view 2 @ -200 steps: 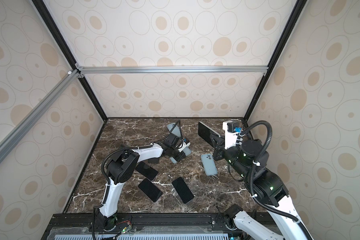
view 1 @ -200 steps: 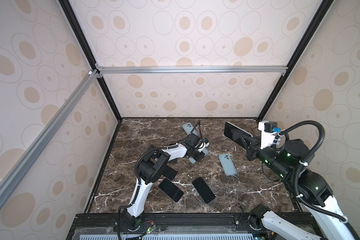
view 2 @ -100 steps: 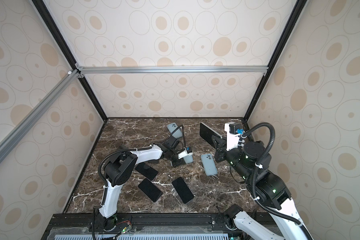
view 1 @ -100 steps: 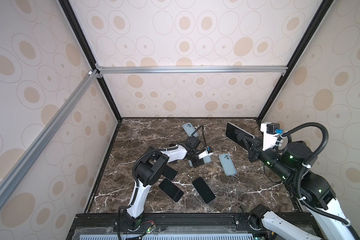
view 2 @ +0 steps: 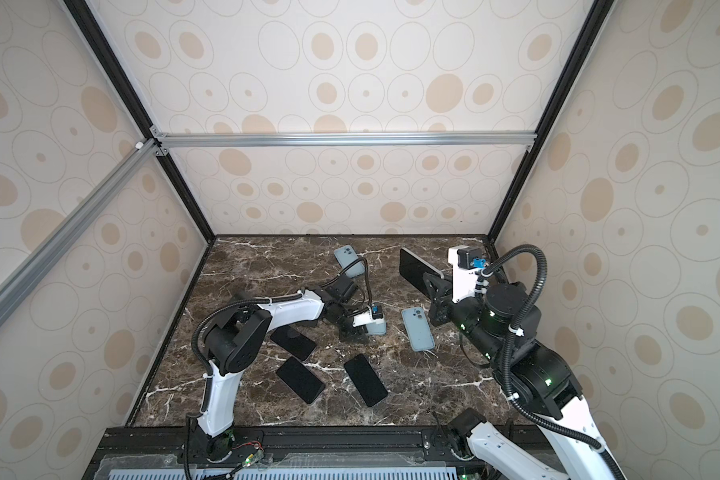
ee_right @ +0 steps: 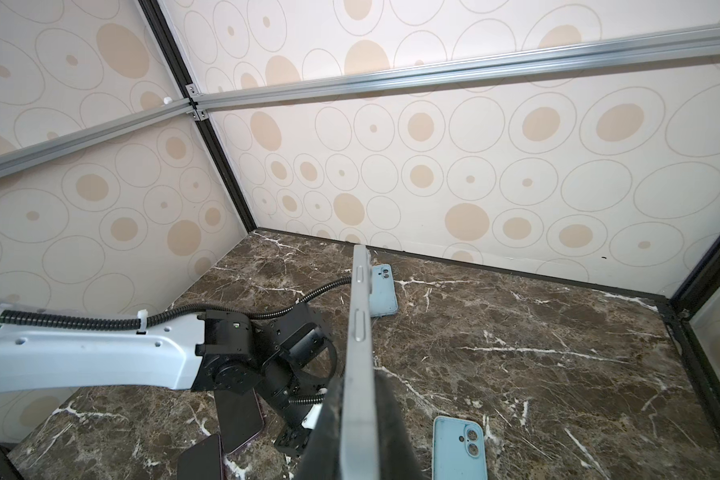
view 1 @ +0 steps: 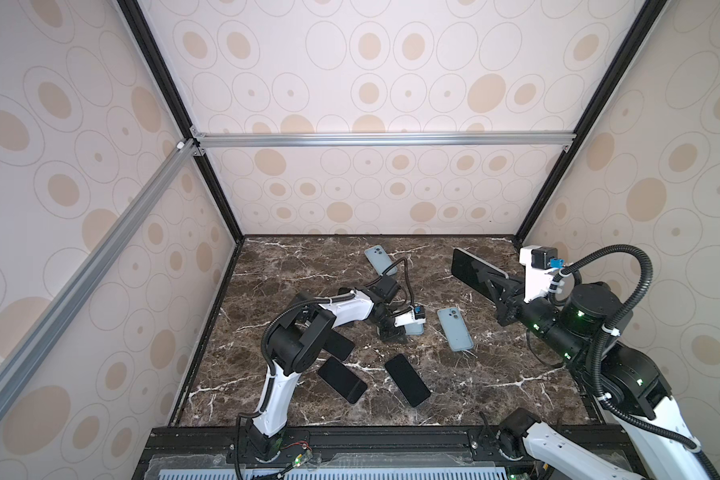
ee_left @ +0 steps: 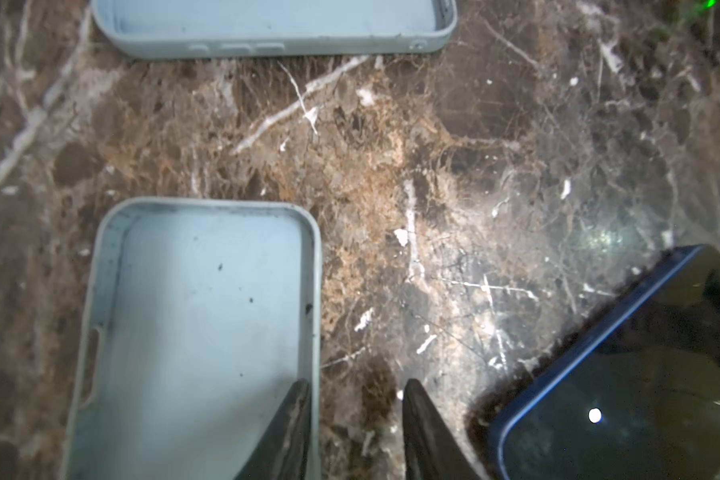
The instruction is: Put the phone into the phone case
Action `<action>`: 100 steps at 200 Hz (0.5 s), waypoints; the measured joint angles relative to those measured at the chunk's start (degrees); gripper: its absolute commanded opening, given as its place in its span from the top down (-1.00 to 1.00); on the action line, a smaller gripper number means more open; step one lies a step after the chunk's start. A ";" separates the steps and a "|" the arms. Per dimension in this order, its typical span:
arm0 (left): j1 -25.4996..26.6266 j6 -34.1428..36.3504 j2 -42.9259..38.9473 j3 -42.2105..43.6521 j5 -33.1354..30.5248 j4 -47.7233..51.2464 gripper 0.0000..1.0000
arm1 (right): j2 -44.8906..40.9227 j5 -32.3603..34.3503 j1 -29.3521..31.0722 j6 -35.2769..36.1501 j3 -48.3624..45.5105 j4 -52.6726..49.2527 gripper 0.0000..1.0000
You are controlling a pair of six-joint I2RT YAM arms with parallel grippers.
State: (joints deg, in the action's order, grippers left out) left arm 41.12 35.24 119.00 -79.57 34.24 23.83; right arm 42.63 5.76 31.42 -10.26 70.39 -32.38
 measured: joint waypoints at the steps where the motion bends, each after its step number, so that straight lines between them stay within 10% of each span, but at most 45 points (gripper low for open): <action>1: 0.00 -0.09 -0.13 0.13 -0.04 0.00 0.05 | 0.02 0.00 0.00 0.02 0.00 0.00 1.00; 100: -2.64 -24.52 -28.98 14.38 -2.93 -12.41 0.00 | 9.35 0.17 0.00 -4.31 5.57 -6.14 1.00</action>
State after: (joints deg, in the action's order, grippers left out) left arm 38.48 10.72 90.02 -65.19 31.31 11.42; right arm 51.99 5.93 31.42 -14.57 75.96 -38.52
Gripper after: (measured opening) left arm 0.505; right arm 0.100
